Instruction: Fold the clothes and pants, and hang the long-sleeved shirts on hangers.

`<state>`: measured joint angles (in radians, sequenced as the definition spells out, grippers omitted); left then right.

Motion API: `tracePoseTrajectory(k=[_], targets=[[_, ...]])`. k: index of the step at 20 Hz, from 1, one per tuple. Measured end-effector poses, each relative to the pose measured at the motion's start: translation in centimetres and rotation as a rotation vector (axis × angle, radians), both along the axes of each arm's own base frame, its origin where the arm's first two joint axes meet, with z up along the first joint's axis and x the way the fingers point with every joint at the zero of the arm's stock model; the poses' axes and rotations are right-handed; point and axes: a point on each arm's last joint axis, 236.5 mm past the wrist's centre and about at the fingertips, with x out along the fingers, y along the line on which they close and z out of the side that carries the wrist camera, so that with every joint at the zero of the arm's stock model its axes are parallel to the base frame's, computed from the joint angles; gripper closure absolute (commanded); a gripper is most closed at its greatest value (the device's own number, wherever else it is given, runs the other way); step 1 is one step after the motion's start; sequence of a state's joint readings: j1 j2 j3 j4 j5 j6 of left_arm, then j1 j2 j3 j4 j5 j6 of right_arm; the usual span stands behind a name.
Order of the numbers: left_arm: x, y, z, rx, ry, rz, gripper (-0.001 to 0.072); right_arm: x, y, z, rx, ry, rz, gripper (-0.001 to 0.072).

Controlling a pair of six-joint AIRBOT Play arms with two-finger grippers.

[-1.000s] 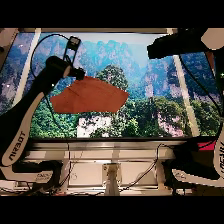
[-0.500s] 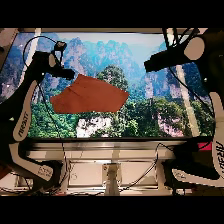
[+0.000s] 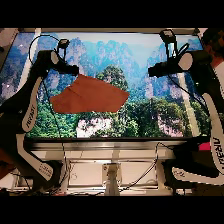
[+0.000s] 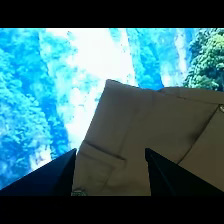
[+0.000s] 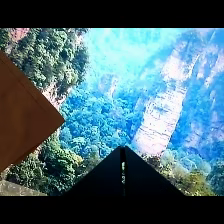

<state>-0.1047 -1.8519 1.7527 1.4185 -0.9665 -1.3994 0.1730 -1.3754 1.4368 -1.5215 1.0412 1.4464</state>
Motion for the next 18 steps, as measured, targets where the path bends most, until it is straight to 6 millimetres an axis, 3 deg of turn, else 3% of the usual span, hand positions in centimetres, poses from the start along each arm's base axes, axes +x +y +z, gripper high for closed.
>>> tracePoseTrajectory(k=[3, 5, 6, 11, 18], targets=[[-0.3, -0.6, -1.5, -0.095, 0.054, 0.017, 0.0179, -0.6, -0.5, -2.4, 0.0, 0.045, -0.016, 0.0682], [-0.5, -0.2, -2.6, -0.122, 0.086, 0.03, 0.0115, -1.1, -0.8, -4.1, -0.003, 0.073, -0.021, 0.0495], [-0.6, -0.1, -3.0, -0.133, 0.098, 0.035, 0.0116, -1.3, -0.8, -4.8, 0.001, 0.084, -0.025, 0.0446], [-0.8, 0.0, -5.1, -0.136, 0.13, 0.007, 0.0116, -2.5, -0.1, -8.4, 0.08, 0.133, -0.096, 0.0451], [-1.1, -0.2, -7.4, -0.122, 0.156, -0.042, 0.0129, -2.4, 1.8, -8.8, 0.204, 0.138, -0.143, 0.0454]])
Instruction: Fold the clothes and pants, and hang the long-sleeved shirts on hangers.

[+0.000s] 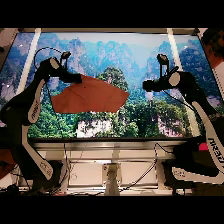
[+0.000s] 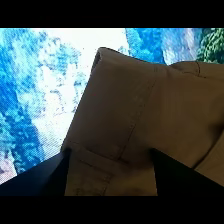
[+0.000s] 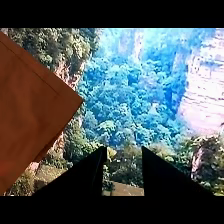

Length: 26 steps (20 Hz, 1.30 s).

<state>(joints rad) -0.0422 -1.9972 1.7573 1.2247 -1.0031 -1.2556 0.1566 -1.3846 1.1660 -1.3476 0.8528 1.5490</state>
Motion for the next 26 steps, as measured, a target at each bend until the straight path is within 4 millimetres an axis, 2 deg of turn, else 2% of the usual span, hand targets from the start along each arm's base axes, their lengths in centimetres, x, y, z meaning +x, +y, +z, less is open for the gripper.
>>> tracePoseTrajectory(k=[1, 2, 5, 6, 7, 8, 9, 11, 12, 16, 21, 23, 24, 25, 26], targets=[[0.0, -0.1, -0.1, 0.004, -0.003, -0.014, 0.013, 0.1, 0.1, 0.0, 0.007, -0.003, -0.003, 0.0454], [0.0, -0.2, -0.2, 0.01, -0.009, -0.035, 0.0174, 0.1, 0.2, 0.0, 0.011, -0.003, -0.005, 0.0454], [-0.2, -0.8, -0.4, 0.019, -0.025, -0.105, 0.0466, 0.1, 0.4, 0.1, 0.027, -0.002, -0.011, 0.0455], [-0.4, -1.4, -0.4, 0.011, -0.025, -0.134, 0.052, 0.0, 0.5, 0.1, 0.03, 0.0, -0.012, 0.0456], [-0.5, -1.8, -0.3, 0.004, -0.029, -0.158, 0.0528, 0.0, 0.5, 0.1, 0.033, 0.001, -0.012, 0.0461], [-0.7, -2.2, -0.3, 0.003, -0.032, -0.181, 0.0679, -0.1, 0.5, 0.0, 0.034, 0.005, -0.012, 0.0556], [-0.7, -2.5, -0.3, 0.0, -0.037, -0.197, 0.0692, -0.2, 0.6, -0.1, 0.035, 0.012, -0.011, 0.0649], [-0.7, -3.0, -0.2, -0.003, -0.047, -0.22, 0.0693, -0.6, 0.6, -0.3, 0.034, 0.03, -0.004, 0.0667], [-0.7, -3.1, -0.1, -0.003, -0.051, -0.227, 0.0694, -0.9, 0.7, -0.4, 0.03, 0.04, 0.006, 0.0705], [-0.5, -3.5, 1.3, -0.004, -0.084, -0.242, 0.0695, -1.9, 1.4, -0.9, 0.039, 0.056, 0.07, 0.0705], [0.4, -3.4, 6.1, -0.008, -0.174, -0.215, 0.0696, -3.2, 5.7, -0.9, 0.202, 0.019, 0.2, 0.0705], [0.5, -3.4, 8.0, -0.022, -0.195, -0.179, 0.0697, -3.8, 6.8, -1.1, 0.254, 0.017, 0.221, 0.0704], [0.5, -3.5, 8.9, -0.029, -0.205, -0.163, 0.0696, -4.1, 7.1, -1.2, 0.267, 0.02, 0.229, 0.068], [0.5, -3.5, 9.6, -0.035, -0.212, -0.148, 0.0697, -4.1, 7.3, -1.2, 0.28, 0.015, 0.23, 0.0511], [0.5, -3.4, 10.3, -0.037, -0.215, -0.132, 0.0696, -4.0, 7.4, -1.2, 0.289, 0.007, 0.226, 0.0379]])
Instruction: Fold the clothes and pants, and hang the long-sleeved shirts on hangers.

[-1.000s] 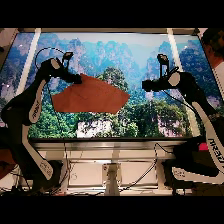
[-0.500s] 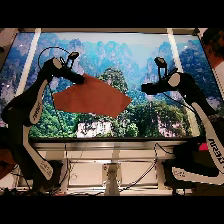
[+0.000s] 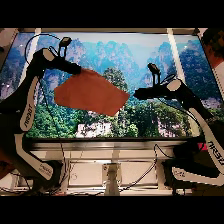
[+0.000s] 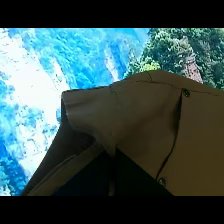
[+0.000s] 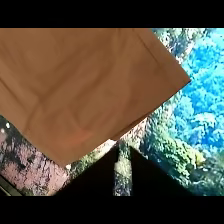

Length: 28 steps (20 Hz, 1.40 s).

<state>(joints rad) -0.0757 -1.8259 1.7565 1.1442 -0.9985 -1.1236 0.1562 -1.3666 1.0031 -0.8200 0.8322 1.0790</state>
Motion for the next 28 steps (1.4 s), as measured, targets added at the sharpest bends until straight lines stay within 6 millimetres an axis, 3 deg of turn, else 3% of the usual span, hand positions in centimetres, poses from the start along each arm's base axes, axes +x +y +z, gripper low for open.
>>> tracePoseTrajectory(k=[4, 7, 12, 13, 15, 16, 18, 23, 28], targets=[[-0.5, 0.7, 0.7, 0.009, 0.024, 0.052, 0.0696, 1.7, -0.2, -0.2, 0.045, -0.008, -0.109, 0.035], [-0.7, 1.3, 0.6, 0.03, 0.039, 0.071, 0.0695, 2.3, 0.1, -1.7, 0.094, 0.049, -0.176, 0.0263], [-0.9, 1.7, -0.1, 0.043, 0.062, 0.089, 0.0663, 3.0, 1.5, -4.1, 0.184, 0.166, -0.234, 0.0231], [-0.9, 1.8, -0.2, 0.044, 0.063, 0.091, 0.0578, 3.2, 1.8, -4.3, 0.195, 0.182, -0.234, 0.0231], [-0.4, 2.0, -0.4, 0.043, 0.053, 0.103, 0.0493, 4.0, 2.2, -4.6, 0.216, 0.206, -0.249, 0.0231], [-0.1, 2.1, -0.3, 0.043, 0.04, 0.108, 0.0383, 4.3, 2.3, -4.9, 0.218, 0.222, -0.254, 0.023], [0.5, 2.4, -0.2, 0.042, 0.018, 0.12, 0.0071, 4.7, 2.3, -5.7, 0.206, 0.263, -0.263, 0.0231], [2.2, 4.4, -0.4, 0.086, -0.045, 0.156, 0.0054, 4.6, 1.3, -7.4, 0.171, 0.355, -0.291, 0.0231], [3.5, 6.1, -2.4, 0.037, -0.037, 0.222, 0.0054, 3.7, -0.7, -7.7, 0.174, 0.438, -0.299, 0.0232]])
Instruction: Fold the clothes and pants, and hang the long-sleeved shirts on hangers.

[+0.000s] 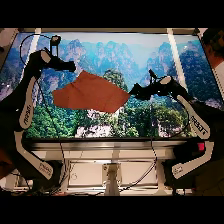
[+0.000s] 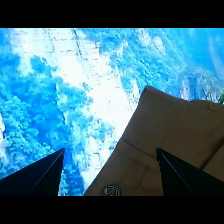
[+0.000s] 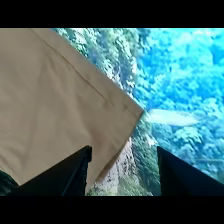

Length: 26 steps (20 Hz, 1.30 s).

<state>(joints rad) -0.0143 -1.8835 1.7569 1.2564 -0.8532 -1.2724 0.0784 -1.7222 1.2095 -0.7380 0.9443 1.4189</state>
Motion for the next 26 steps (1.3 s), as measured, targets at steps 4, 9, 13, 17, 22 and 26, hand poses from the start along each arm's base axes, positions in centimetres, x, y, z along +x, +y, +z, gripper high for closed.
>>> tracePoseTrajectory(k=[4, 9, 13, 17, 22, 26], targets=[[-0.3, -1.2, -3.0, -0.105, 0.063, -0.009, 0.0059, -1.0, -0.1, 0.0, 0.014, 0.041, 0.024, 0.0232], [-1.7, -2.9, -6.4, -0.162, 0.15, -0.083, 0.007, -1.5, -0.1, 0.0, 0.02, 0.057, 0.038, 0.0232], [-2.3, -3.4, -7.4, -0.155, 0.162, -0.147, 0.0146, -1.6, 0.0, 0.0, 0.021, 0.06, 0.043, 0.0232], [-3.3, -4.1, -7.9, -0.169, 0.193, -0.195, 0.0513, -1.8, 0.0, 0.0, 0.024, 0.067, 0.049, 0.0232], [-3.7, -4.7, -7.9, -0.175, 0.192, -0.239, 0.0691, -2.7, -0.2, -0.2, 0.009, 0.089, 0.082, 0.0233], [-3.4, -5.5, -7.3, -0.205, 0.168, -0.259, 0.0602, -3.4, -0.2, -0.1, 0.001, 0.088, 0.123, 0.0233]])
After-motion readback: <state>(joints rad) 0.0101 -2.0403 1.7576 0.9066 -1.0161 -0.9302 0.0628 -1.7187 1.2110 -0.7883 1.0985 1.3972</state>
